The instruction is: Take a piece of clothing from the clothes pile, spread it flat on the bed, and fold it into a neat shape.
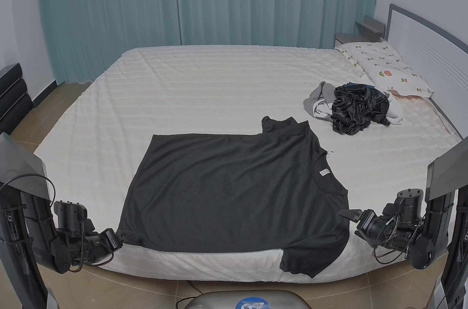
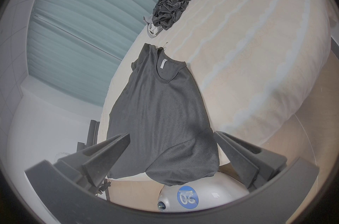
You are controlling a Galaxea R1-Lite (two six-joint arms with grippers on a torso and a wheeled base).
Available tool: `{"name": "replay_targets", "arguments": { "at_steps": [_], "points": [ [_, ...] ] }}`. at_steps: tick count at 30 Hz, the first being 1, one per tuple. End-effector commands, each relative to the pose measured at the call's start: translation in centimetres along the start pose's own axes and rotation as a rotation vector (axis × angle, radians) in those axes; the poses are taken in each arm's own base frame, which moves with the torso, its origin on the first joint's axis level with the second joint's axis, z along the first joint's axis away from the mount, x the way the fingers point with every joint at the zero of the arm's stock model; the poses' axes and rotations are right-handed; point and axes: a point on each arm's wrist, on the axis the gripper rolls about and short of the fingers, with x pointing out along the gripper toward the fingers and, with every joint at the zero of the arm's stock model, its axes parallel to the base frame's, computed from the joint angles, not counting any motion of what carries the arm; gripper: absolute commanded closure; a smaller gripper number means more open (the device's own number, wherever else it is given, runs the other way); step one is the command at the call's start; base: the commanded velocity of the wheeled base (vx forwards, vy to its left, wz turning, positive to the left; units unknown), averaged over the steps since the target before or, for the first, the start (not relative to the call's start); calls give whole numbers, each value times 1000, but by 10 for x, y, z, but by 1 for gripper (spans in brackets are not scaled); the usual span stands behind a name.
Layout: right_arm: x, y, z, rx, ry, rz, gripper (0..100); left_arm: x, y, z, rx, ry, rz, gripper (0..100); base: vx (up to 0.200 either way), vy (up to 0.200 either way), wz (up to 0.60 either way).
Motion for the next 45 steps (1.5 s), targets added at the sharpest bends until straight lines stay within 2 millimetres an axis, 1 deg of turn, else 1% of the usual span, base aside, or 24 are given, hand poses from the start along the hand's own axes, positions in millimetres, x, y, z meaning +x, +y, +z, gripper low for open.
{"name": "replay_targets", "arguments": {
  "at_steps": [1,2,4,5,7,10,12,13,14,15,16,17,18,21,24,27,31,32,33,38,40,43,44,45],
  "points": [
    [0,2,1,-6,-7,12,0,12,-2,4,16,-5,-16,0,0,0,0],
    [-1,3,1,-7,-10,16,0,14,-3,9,22,-23,-26,0,0,0,0],
    [-1,3,1,-7,-11,17,0,15,-4,11,26,-32,-29,0,0,0,0],
    [-2,4,1,-6,-8,19,0,13,-1,20,27,-69,-36,0,0,0,0],
    [-1,3,-1,-6,-2,16,0,11,4,24,26,-70,-53,0,0,0,0],
    [-1,2,-2,-4,5,12,0,11,20,40,127,-80,-101,0,0,0,0],
    [-1,2,-2,-5,7,13,0,11,23,43,147,-86,-106,0,0,0,0],
    [-1,3,-3,-7,12,12,0,15,27,54,208,-102,-122,0,0,0,0],
    [-1,3,-3,-7,12,12,0,16,28,55,210,-102,-124,0,0,0,0],
    [-2,3,-3,-5,8,15,0,24,30,62,236,-70,-129,0,0,0,0],
    [-2,3,-3,-6,7,16,0,26,30,64,234,-46,-147,0,0,0,0],
    [-2,4,-2,-7,8,21,0,27,28,65,216,24,-221,0,0,0,0],
    [-2,4,-3,-8,12,24,0,26,25,68,212,49,-261,0,0,0,0],
    [-2,5,-3,-9,18,28,0,26,18,81,208,76,-299,0,0,0,0],
    [-3,5,-3,-8,16,29,0,24,14,85,203,102,-331,0,0,0,0],
    [-2,5,-4,-9,21,27,0,28,13,89,206,103,-333,0,0,0,0],
    [0,2,-5,-6,30,17,0,25,13,87,206,118,-343,0,0,0,0],
    [1,2,-6,-7,33,15,0,22,13,84,211,131,-339,0,0,0,0],
    [1,2,-8,-12,43,16,0,12,9,84,236,141,-337,0,0,0,0],
    [2,2,-11,-18,55,13,0,-7,3,80,281,218,-317,0,0,0,0],
    [2,2,-11,-18,55,13,0,-8,3,80,283,221,-315,0,0,0,0],
    [2,2,-11,-16,55,13,0,-6,2,84,335,245,-299,0,0,0,0],
    [3,2,-12,-16,57,12,0,2,6,87,329,247,-293,0,0,0,0],
    [3,2,-12,-16,57,12,0,3,6,88,329,248,-293,0,0,0,0]
  ]
}}
